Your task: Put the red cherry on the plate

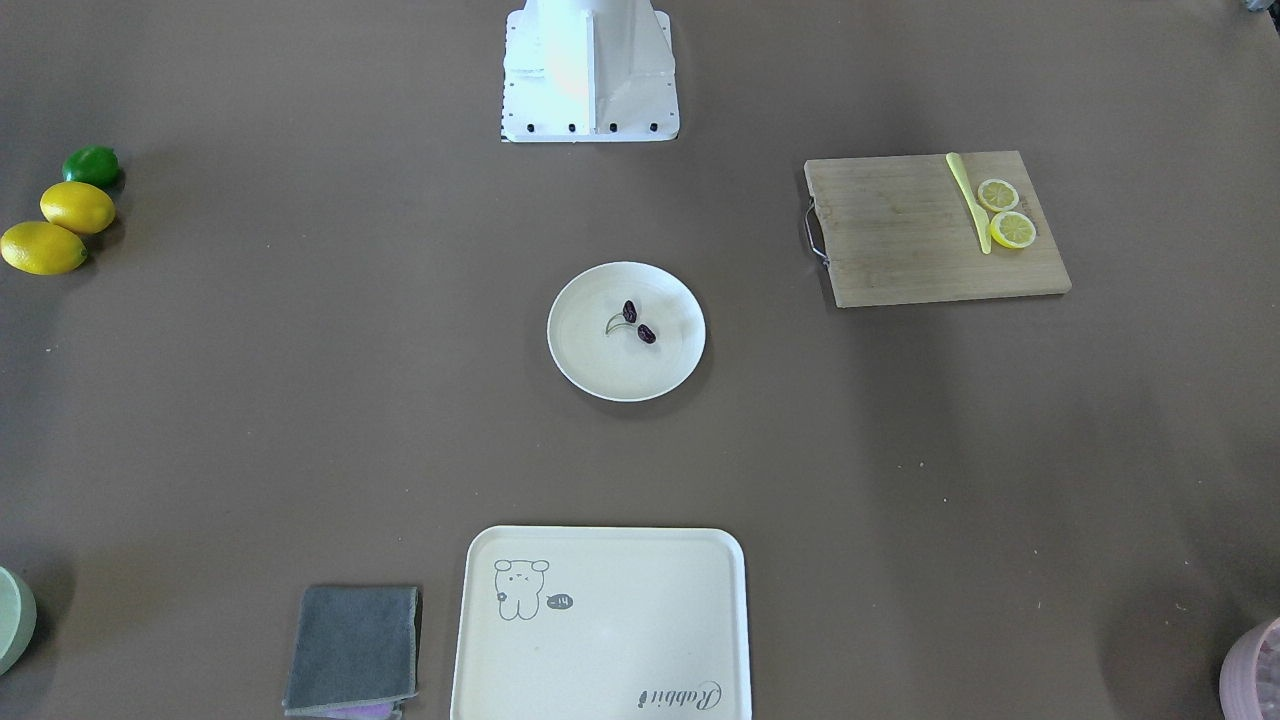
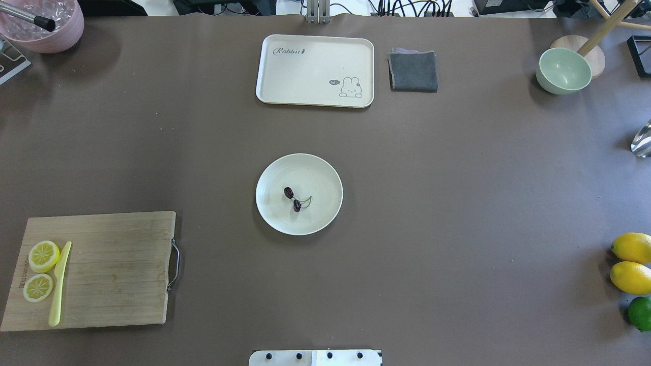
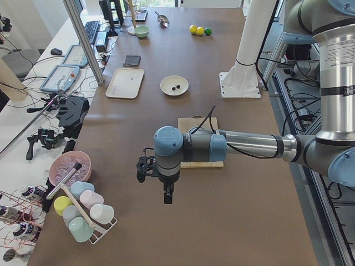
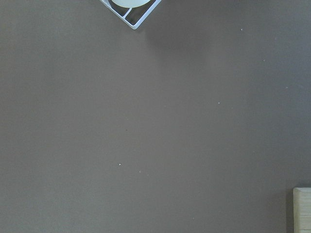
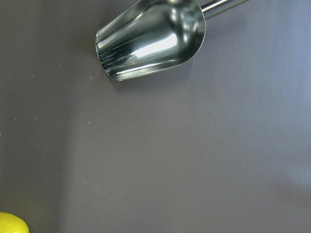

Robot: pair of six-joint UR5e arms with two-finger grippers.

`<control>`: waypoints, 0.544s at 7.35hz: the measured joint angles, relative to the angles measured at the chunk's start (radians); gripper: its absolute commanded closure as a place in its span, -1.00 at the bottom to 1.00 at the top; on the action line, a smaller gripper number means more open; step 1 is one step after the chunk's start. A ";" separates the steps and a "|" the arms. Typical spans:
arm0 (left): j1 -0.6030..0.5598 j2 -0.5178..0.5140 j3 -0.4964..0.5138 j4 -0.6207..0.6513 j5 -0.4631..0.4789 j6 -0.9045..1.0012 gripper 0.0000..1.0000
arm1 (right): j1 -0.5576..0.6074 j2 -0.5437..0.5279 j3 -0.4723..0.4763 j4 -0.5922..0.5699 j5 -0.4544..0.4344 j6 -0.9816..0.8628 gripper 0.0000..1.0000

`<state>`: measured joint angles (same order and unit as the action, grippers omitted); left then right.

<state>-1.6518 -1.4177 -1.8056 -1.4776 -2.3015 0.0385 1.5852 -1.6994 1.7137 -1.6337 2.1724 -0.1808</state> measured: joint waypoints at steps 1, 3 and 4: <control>0.002 0.002 0.000 -0.006 0.000 0.000 -0.97 | -0.001 0.000 0.000 0.000 0.001 0.000 -1.00; 0.003 0.002 0.005 -0.030 0.000 0.000 -0.97 | -0.002 0.000 0.000 0.000 0.001 0.000 -1.00; 0.003 0.003 0.007 -0.036 0.000 0.000 -0.97 | -0.002 0.000 0.000 0.000 0.001 0.000 -1.00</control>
<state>-1.6491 -1.4148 -1.7987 -1.5134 -2.3010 0.0383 1.5831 -1.6996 1.7135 -1.6337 2.1736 -0.1810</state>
